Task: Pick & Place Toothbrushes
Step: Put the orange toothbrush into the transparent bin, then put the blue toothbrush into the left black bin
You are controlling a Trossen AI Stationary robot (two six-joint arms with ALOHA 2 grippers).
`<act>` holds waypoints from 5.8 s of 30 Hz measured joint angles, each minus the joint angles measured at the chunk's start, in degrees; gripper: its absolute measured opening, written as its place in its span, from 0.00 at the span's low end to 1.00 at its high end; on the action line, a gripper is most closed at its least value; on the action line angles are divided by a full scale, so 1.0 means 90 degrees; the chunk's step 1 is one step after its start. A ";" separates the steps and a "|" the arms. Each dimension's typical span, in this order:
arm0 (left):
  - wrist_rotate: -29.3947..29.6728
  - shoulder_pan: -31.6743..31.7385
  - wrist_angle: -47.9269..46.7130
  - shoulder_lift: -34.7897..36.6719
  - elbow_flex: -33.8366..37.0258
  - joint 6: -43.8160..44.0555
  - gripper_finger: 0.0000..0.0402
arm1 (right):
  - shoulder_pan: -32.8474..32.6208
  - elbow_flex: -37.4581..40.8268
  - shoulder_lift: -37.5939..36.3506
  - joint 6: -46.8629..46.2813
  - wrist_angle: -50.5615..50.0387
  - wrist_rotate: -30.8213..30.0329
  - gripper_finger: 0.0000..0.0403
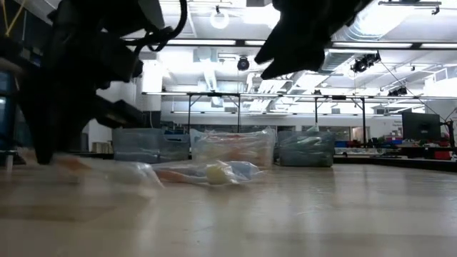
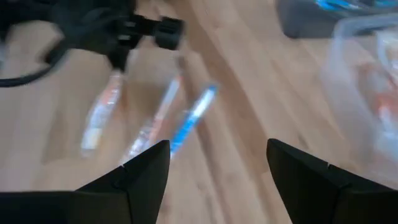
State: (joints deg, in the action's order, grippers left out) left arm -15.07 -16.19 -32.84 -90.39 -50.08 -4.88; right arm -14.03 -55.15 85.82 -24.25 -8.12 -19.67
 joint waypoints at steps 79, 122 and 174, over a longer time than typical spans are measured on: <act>0.2279 0.0714 -0.1054 0.0655 -0.0821 -0.0320 0.34 | -0.0836 0.0761 0.2832 0.1000 0.4967 -0.0906 0.04; 0.2556 0.0714 0.0112 0.1913 0.0631 0.0901 0.34 | 0.3056 0.0767 0.1134 0.0811 0.2439 0.0267 0.09; 0.1300 0.1410 0.2313 0.0457 0.0448 -0.1683 0.50 | 0.0101 0.0765 -0.0656 -0.1315 -0.0365 -0.0717 0.61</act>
State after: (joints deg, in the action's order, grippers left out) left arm -3.37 -3.50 -12.02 -86.28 -46.05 -20.02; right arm -13.12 -48.27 79.92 -36.09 -11.41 -26.12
